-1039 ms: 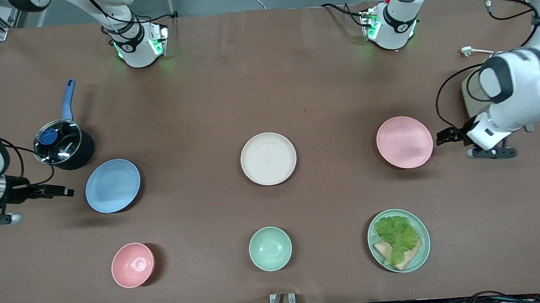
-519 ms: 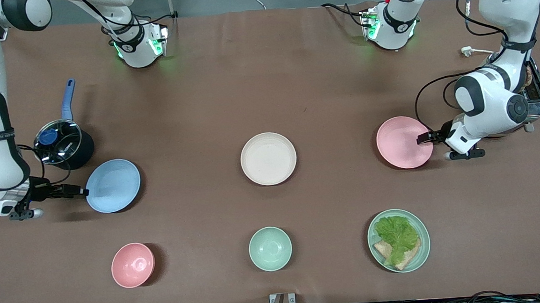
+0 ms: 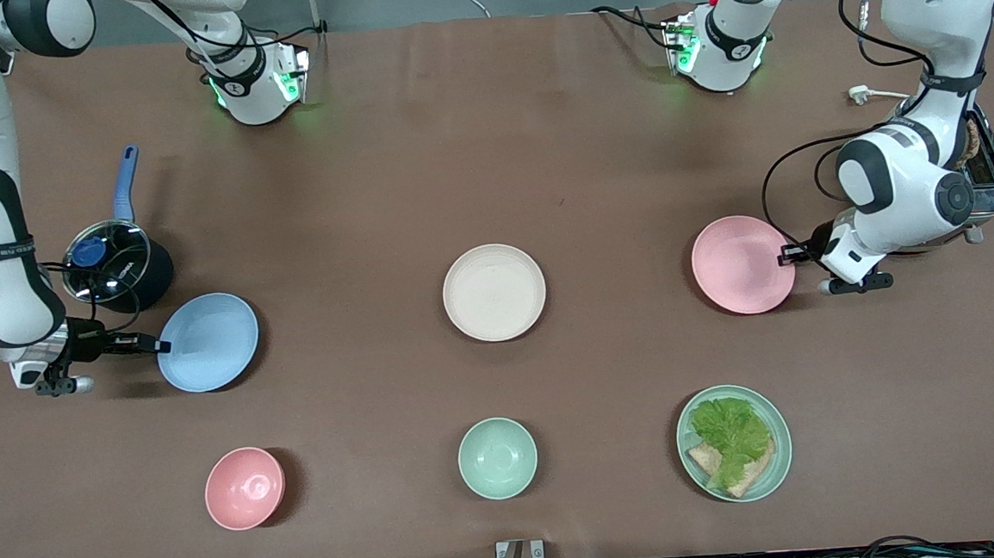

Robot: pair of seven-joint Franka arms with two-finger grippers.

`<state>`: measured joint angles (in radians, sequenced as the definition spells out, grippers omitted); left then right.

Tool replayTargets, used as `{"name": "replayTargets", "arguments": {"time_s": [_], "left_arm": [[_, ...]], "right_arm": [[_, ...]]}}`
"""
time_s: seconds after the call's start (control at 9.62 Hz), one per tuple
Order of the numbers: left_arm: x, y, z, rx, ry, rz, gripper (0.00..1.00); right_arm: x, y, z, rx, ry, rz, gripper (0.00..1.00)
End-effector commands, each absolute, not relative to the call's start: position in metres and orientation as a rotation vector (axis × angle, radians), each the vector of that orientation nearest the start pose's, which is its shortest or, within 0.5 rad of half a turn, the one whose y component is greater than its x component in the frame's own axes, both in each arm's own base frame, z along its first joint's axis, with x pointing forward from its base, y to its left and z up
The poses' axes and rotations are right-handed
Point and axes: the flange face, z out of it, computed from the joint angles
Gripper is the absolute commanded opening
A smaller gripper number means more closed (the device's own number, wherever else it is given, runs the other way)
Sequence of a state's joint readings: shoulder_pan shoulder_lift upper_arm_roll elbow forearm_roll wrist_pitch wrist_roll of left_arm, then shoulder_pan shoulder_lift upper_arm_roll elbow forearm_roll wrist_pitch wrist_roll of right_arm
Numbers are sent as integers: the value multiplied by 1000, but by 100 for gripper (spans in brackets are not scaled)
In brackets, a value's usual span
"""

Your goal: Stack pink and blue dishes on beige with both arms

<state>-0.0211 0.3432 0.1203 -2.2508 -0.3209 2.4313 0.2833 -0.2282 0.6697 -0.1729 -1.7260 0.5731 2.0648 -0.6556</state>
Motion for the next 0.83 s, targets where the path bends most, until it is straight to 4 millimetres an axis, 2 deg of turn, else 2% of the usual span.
{"name": "replayTargets", "arguments": {"time_s": [0.0,0.1,0.21,0.31,0.42,0.52,0.62,0.73], "left_arm": [[525,23,219,-3342,-48,154,0],[530,-10,238,-3359,20,107,0],[531,-49,247,-3374,34,104,0],[536,-97,256,-3393,35,97,0],[536,-140,259,-3413,16,104,0],[534,-188,259,-3435,-2,128,0],[529,-229,253,-3459,-41,121,0],[520,-264,241,-3492,-90,78,0]], "right_arm": [[617,-214,224,-2650,186,118,0],[626,-210,242,-2641,233,147,0],[638,-205,269,-2661,243,195,0],[651,-195,299,-2685,279,258,0],[664,-171,323,-2700,306,311,0],[673,-135,338,-2719,318,348,0],[678,-103,356,-2746,357,350,0],[683,-59,363,-2797,354,377,0]]}}
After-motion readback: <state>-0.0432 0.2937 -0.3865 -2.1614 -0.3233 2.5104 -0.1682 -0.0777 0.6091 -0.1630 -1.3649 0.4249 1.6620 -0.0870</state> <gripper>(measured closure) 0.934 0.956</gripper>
